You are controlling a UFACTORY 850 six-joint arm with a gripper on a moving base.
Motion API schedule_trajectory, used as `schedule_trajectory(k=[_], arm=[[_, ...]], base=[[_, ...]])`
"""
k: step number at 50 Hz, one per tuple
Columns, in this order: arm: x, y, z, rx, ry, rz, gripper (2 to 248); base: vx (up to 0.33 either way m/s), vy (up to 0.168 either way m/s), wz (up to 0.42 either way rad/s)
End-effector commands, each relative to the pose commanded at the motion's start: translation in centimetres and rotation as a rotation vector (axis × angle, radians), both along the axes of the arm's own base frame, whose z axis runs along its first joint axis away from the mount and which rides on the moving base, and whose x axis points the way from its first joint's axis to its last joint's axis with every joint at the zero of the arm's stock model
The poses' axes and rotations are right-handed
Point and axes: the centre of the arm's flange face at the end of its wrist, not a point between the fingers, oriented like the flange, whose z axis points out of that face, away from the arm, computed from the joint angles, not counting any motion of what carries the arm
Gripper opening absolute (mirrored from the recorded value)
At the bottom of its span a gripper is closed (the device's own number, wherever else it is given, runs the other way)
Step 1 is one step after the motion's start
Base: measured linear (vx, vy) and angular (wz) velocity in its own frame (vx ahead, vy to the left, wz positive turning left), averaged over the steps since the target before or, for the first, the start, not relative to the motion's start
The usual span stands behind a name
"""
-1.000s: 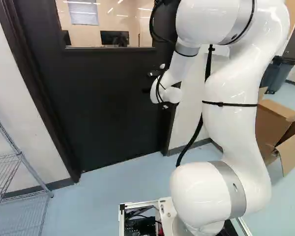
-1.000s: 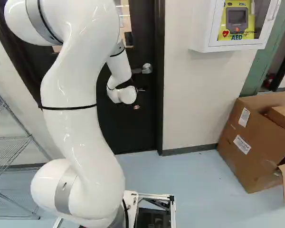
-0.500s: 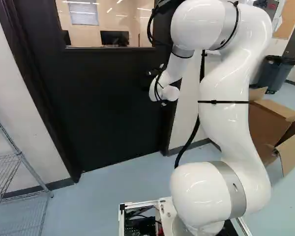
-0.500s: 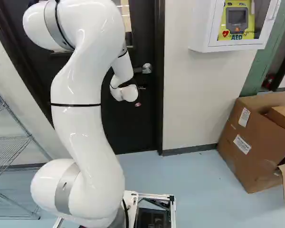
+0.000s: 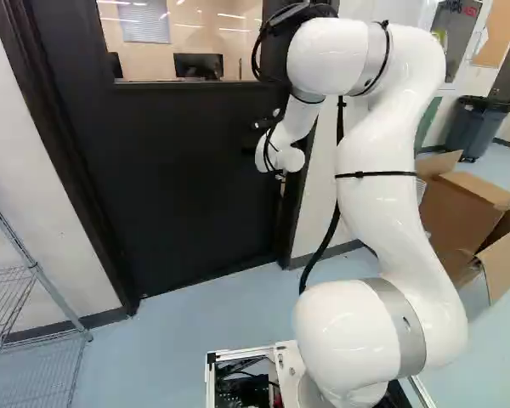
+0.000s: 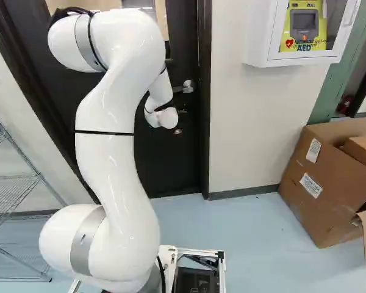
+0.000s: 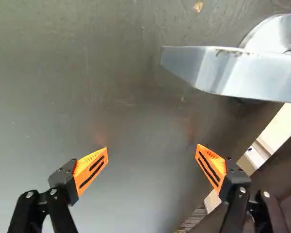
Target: Open the door and move inside
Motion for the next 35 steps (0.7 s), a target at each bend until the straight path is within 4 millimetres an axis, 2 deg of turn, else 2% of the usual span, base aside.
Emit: schedule_trajectory(k=[35], arm=[[5.4, 1.4, -1.0, 0.019, -0.047, -0.009, 247]], base=[[0.000, 0.000, 0.000]])
